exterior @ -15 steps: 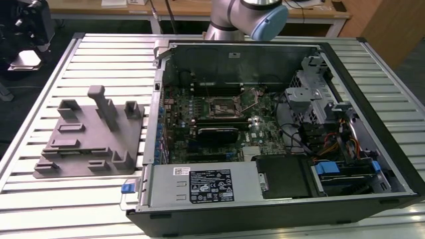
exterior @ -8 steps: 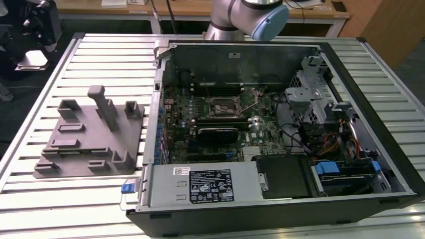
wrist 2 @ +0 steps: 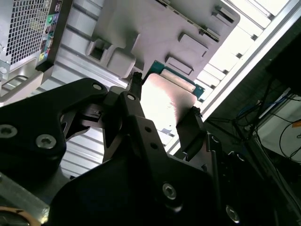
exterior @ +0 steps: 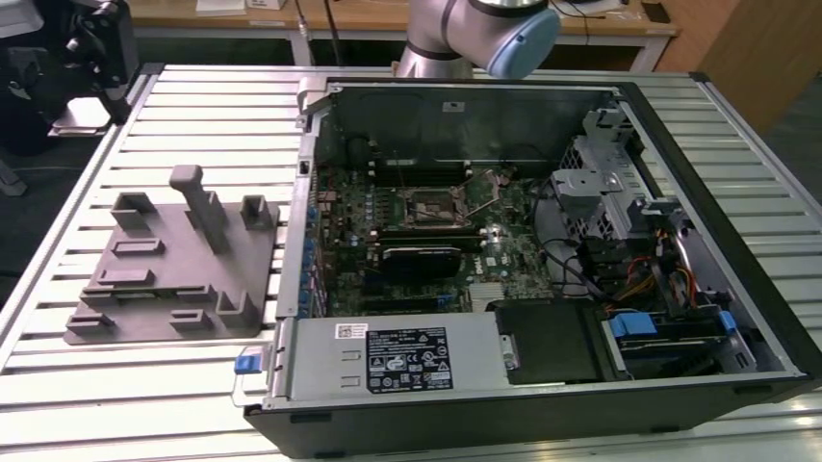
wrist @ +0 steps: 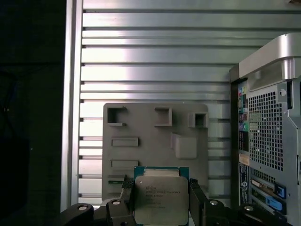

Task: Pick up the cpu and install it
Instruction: 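Pick up the cpu and move it towards the insertion slot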

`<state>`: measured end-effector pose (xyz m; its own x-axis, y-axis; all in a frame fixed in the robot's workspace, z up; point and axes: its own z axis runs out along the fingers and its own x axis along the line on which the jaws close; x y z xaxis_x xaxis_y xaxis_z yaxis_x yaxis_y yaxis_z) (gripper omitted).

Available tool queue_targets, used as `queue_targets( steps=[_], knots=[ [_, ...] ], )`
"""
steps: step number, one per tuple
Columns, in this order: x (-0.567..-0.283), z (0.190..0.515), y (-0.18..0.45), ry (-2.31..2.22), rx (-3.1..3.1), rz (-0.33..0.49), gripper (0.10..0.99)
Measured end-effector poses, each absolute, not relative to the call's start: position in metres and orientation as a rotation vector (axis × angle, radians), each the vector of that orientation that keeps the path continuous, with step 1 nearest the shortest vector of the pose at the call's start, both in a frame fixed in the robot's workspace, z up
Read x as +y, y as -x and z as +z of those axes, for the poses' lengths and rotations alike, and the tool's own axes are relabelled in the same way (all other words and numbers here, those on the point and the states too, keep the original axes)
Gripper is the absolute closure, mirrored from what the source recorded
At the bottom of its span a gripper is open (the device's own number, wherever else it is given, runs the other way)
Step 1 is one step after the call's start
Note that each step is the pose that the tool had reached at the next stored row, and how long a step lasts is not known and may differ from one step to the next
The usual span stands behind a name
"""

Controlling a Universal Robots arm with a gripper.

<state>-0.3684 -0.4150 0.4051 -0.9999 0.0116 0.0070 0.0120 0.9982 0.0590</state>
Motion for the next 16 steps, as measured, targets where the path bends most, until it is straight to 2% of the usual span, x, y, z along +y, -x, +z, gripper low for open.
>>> queue_targets(
  steps=[16],
  knots=[
    [-0.415, 0.405, 0.34, 0.018, -3.133, -0.093, 0.541]
  ],
)
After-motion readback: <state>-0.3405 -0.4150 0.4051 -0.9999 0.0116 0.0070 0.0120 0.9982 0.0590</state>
